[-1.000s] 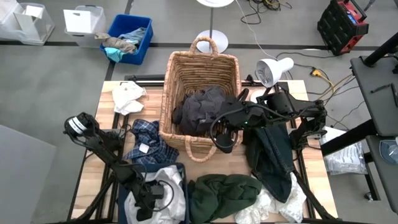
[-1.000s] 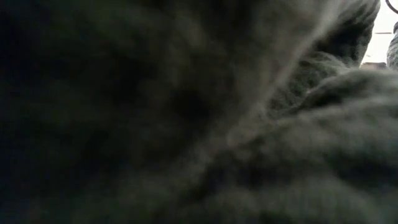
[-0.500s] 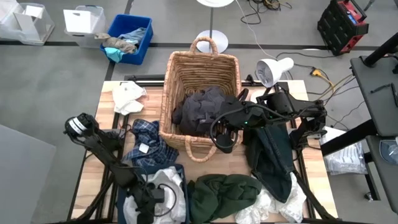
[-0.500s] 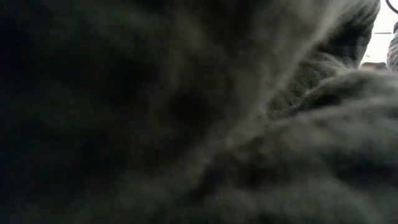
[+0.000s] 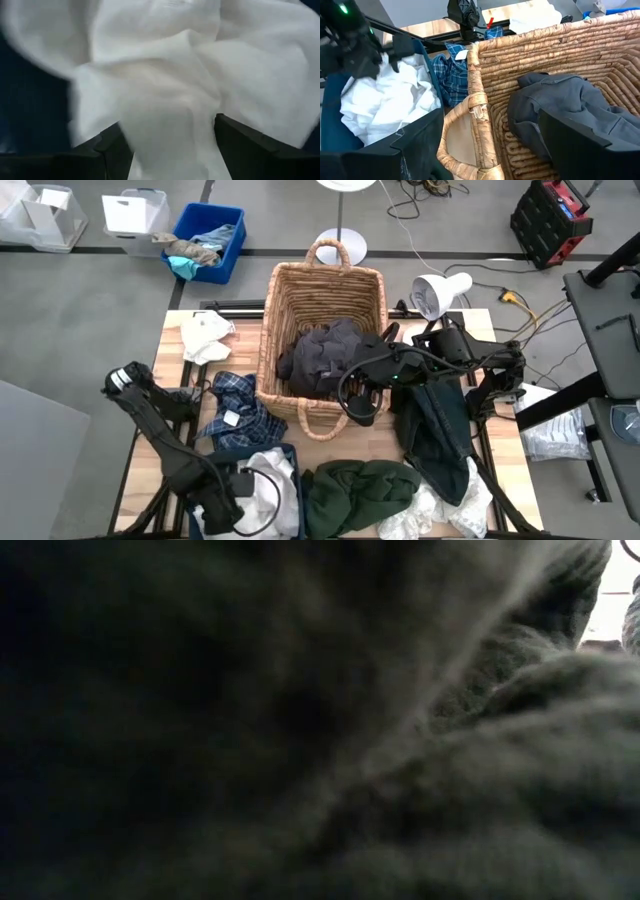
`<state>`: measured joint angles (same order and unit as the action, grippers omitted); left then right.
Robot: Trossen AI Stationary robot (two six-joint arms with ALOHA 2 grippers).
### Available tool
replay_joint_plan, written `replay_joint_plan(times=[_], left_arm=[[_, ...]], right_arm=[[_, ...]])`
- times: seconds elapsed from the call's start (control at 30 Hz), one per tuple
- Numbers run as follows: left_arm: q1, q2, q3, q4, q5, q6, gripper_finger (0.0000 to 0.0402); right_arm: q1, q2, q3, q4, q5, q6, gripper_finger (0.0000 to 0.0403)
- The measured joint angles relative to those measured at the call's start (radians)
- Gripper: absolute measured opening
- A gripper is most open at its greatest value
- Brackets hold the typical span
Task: Sort clothes
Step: Put the white polo shirt into the blue laundry organizer
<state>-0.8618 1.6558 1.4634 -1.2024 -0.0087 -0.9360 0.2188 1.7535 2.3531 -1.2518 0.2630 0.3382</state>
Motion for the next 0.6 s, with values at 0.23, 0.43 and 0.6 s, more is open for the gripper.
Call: replay_joint_plan(times=[0.23,0.43,0.6], left_arm=[[-0.012,0.0,0.153,-0.152,-0.01,-0.022,0.0244],[-0.025,-0.001,0.192,-0.016,-0.029,0.022,0.0211],[-0.043,0.003,0.102,0.079,-0.101,0.091,0.0072]], right_arm=[[-0.002,0.0,0.0,-0.001,0.0,-0.002,0.0321],[-0.002,0.0,0.0,-0.002,0.0,-0.011,0.0316],[-0.003,0.0,0.0,-0.003,0.0,-0.014,0.0305]])
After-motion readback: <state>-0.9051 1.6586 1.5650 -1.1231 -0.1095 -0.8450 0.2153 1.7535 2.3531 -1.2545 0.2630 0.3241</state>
